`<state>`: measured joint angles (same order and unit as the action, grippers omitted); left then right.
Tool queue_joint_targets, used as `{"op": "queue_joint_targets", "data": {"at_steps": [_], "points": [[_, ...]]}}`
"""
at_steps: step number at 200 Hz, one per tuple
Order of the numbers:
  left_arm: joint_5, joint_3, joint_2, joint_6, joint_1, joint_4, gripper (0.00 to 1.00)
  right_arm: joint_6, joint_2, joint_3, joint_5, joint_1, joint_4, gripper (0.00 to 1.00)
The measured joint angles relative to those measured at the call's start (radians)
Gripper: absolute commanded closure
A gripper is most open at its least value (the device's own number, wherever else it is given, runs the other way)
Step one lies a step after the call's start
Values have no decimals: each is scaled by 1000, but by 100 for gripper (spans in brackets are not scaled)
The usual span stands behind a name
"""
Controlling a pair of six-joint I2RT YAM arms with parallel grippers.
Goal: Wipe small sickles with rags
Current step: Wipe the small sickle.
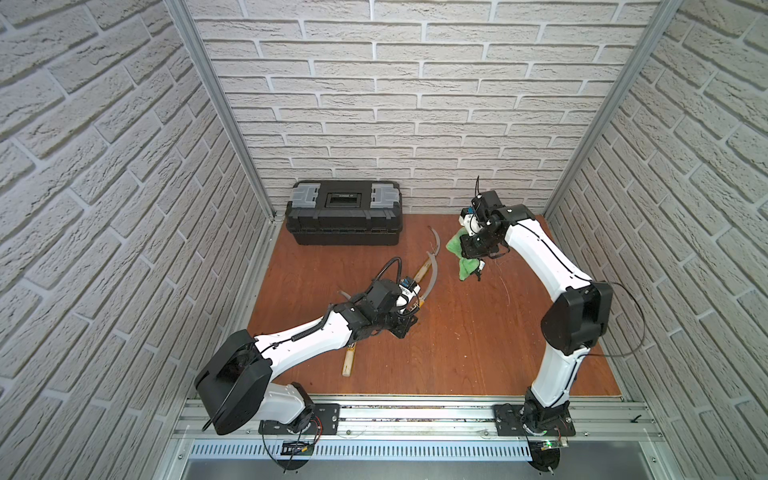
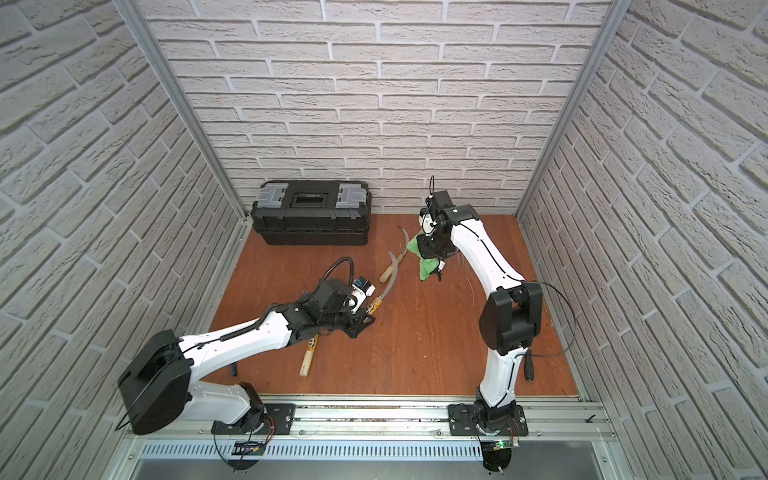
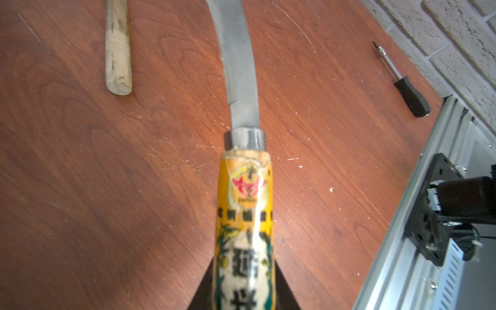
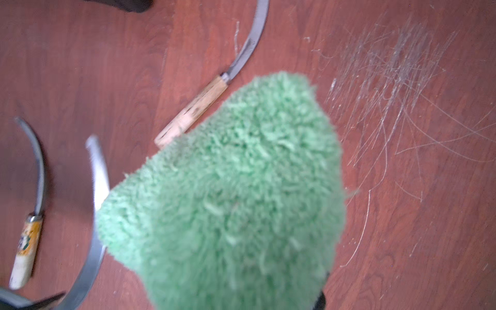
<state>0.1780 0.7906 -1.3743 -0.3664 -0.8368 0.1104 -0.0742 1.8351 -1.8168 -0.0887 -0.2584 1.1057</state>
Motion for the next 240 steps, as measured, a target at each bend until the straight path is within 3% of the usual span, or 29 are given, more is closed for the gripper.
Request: {"op": "queue_joint_targets", "data": {"at_steps": [54,104,197,240], "points": [[-82,43,-103,33,8,-34,100,-50,-126,152,-65,-174,28,97],[-145,50,-117,54,0,-101,100,-138,-82,230,-185,-190,-20,97],[-322,24,-127,46,-58,-115,100,-253,96,141,-280,-183,-55,97],[-388,8,-127,36,-79,-124,100,-278,170,18,-290,-178,18,97]]}}
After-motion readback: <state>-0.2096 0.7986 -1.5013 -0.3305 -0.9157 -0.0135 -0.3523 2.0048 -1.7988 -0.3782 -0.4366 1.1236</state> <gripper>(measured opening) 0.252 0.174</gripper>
